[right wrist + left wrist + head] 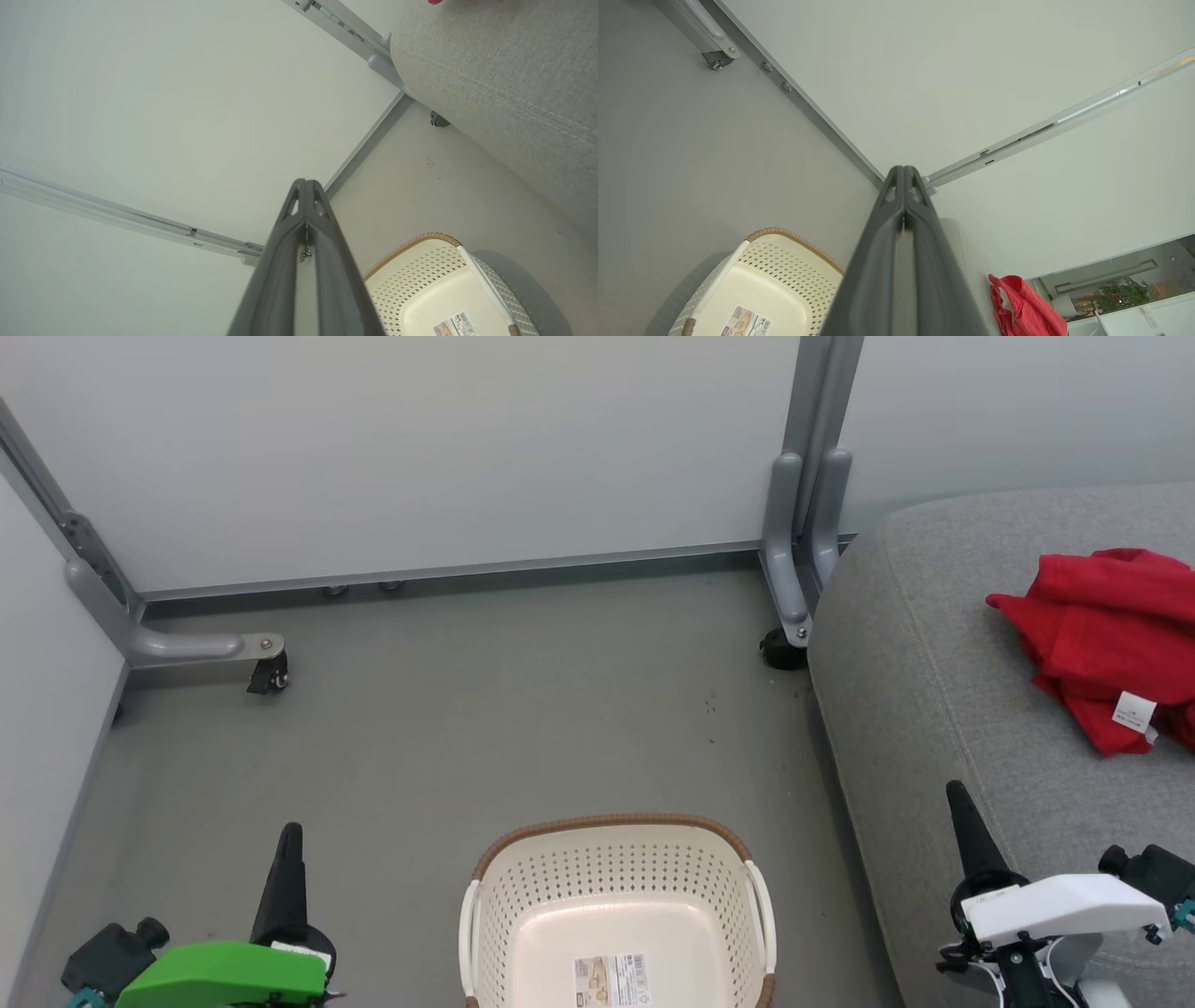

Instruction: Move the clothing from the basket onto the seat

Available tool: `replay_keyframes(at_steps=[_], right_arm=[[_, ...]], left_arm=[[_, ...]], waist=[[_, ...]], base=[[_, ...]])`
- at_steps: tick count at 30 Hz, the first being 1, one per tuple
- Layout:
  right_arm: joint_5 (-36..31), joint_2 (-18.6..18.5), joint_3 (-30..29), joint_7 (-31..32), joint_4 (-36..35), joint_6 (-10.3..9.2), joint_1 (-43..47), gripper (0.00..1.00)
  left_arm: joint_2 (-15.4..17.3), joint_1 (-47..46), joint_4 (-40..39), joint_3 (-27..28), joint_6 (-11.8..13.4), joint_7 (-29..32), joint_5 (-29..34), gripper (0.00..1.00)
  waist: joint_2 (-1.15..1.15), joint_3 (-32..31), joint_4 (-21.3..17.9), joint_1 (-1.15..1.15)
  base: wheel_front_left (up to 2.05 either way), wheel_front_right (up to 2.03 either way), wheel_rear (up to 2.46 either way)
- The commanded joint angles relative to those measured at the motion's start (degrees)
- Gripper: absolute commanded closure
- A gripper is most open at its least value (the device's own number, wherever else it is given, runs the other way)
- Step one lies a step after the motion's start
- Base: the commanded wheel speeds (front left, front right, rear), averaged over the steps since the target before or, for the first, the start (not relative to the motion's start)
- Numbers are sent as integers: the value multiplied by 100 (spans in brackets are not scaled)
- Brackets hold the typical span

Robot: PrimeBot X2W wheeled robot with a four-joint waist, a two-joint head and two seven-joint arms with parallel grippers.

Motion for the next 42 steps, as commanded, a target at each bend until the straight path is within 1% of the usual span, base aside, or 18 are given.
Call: replay_keyframes(at_steps=[1,23,42], right_arm=[[178,-29,-36,36,-20,4,-172,100],[1411,0,-234,361,151,4,-393,100],[2284,32,-387,603,277,3,-564,100]], left_arm=[[56,-185,-1,44,-40,34,-187,100],[49,-494,243,299,-161,354,-1399,100],[27,-715,427,497,-241,601,-2253,100]], waist=[[0,6,1,0],[0,82,13,0],[0,147,23,0]], base=[[0,0,0],[0,0,0],[0,0,0]])
